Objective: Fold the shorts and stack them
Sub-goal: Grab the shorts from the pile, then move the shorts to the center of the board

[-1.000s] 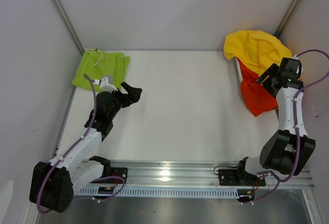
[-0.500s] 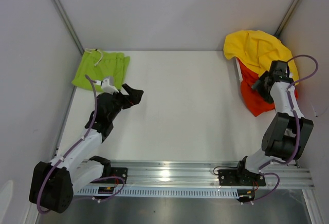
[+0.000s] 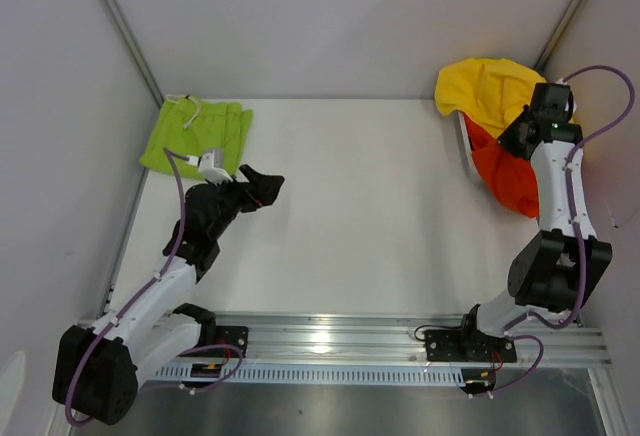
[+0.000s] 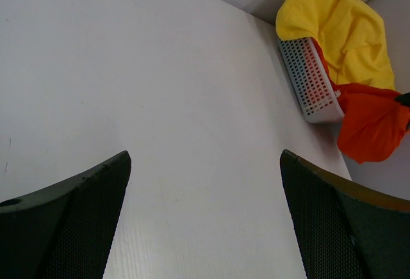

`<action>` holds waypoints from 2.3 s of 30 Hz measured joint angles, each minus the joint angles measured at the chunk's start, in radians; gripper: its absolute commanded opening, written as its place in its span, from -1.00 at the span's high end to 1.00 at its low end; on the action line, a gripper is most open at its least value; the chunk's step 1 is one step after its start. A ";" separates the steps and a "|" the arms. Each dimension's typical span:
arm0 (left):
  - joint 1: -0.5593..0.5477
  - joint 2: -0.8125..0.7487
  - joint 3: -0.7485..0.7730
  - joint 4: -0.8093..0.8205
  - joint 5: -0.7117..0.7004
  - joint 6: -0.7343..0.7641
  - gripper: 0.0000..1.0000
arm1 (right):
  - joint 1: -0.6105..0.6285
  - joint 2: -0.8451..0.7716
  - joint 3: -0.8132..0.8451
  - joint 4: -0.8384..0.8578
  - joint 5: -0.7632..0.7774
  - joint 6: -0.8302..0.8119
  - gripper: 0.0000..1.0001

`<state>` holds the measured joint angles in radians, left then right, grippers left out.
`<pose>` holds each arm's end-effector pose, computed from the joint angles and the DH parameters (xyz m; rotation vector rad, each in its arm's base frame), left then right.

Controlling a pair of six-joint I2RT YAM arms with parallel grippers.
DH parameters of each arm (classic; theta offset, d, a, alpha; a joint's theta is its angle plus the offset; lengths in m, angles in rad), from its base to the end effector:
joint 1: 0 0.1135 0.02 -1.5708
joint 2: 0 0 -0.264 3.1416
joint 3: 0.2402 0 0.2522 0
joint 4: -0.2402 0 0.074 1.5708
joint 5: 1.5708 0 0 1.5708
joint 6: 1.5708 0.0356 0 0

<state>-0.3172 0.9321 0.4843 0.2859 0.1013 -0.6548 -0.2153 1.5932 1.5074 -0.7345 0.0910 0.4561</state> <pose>0.2054 -0.0712 0.2558 -0.2257 1.7858 -0.7945 0.3410 -0.0779 0.3362 0.8265 2.2390 0.0050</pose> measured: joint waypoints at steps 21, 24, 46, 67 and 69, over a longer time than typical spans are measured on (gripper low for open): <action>-0.014 -0.010 0.000 0.005 -0.005 0.001 -0.98 | 0.128 -0.250 0.531 0.092 -0.648 0.097 1.00; -0.014 -0.011 0.000 0.005 -0.012 0.001 -0.98 | 0.142 -0.274 0.535 0.161 -0.732 0.176 1.00; -0.020 -0.158 -0.060 0.005 -0.127 0.001 -0.98 | 0.060 -0.364 -0.198 0.363 -0.927 0.414 0.39; -0.178 0.040 0.036 -0.022 -0.134 0.104 -0.98 | 0.592 -0.544 -0.494 -0.126 -0.004 0.018 -0.56; -0.211 0.064 0.072 -0.057 -0.152 0.112 -0.98 | 0.671 -0.520 -0.517 -0.183 0.108 0.054 -0.53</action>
<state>-0.5278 0.9962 0.5568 0.2287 -0.0505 -0.5430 0.4553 1.0733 0.9909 -0.9173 0.1989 0.5102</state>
